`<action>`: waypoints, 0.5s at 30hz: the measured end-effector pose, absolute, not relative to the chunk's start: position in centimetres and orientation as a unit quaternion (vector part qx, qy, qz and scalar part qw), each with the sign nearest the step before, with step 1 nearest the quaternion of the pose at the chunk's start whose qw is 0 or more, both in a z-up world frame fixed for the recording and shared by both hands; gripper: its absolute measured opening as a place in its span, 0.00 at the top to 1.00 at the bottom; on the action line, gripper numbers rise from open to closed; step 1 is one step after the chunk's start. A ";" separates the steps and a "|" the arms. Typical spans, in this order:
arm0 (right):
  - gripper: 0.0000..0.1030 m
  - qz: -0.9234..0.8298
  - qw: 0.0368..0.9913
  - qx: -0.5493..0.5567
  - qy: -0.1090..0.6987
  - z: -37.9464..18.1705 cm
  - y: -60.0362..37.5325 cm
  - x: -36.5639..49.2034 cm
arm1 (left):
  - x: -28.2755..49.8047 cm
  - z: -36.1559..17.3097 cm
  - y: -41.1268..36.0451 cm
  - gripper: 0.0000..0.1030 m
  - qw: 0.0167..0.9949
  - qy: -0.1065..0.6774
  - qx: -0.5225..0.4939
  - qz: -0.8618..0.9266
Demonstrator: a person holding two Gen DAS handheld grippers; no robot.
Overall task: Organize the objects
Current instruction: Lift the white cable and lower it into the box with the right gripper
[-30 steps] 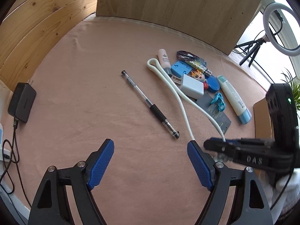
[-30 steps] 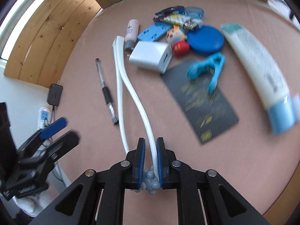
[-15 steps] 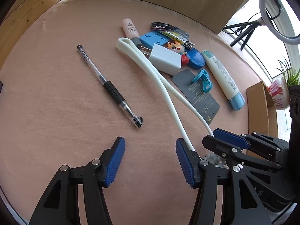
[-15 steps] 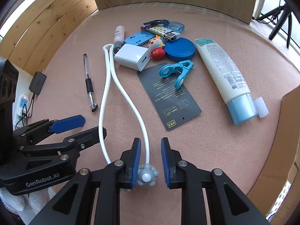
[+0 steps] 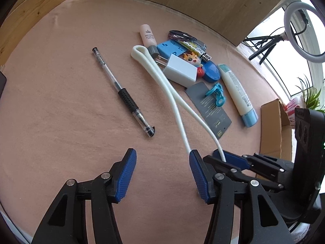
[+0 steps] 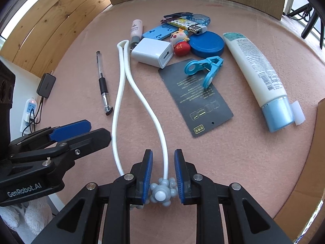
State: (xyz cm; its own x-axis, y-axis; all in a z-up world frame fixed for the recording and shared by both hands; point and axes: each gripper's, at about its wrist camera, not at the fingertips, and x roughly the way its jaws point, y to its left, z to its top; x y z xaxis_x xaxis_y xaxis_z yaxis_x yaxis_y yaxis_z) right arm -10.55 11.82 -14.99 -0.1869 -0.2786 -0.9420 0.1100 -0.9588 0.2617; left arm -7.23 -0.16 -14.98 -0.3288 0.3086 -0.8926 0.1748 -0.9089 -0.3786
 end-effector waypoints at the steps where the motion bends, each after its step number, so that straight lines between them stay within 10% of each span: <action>1: 0.81 -0.767 0.128 0.625 -0.069 -14.9 12.3 -10.4 | -7.3 -15.0 0.0 0.44 0.042 -0.202 -0.578 0.790; 5: 0.80 -0.768 0.126 0.623 -0.075 -14.8 12.8 -9.8 | -7.5 -15.5 0.0 0.45 0.047 -0.190 -0.587 0.786; 11: 0.81 -0.775 0.121 0.617 -0.070 -14.7 12.2 -9.3 | -8.2 -15.8 1.6 0.81 0.084 -0.194 -0.594 0.776; 15: 0.81 -0.781 0.111 0.610 -0.072 -14.4 12.6 -8.7 | -8.0 -15.5 2.5 0.82 0.091 -0.188 -0.593 0.778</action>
State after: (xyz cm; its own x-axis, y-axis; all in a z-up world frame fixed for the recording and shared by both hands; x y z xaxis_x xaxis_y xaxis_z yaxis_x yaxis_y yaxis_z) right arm -8.68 12.61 -14.40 -0.2319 -0.2620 -0.9368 0.0857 -0.9648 0.2486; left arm -7.97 2.48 -15.52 -0.2804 0.3641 -0.8882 0.0814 -0.9129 -0.3999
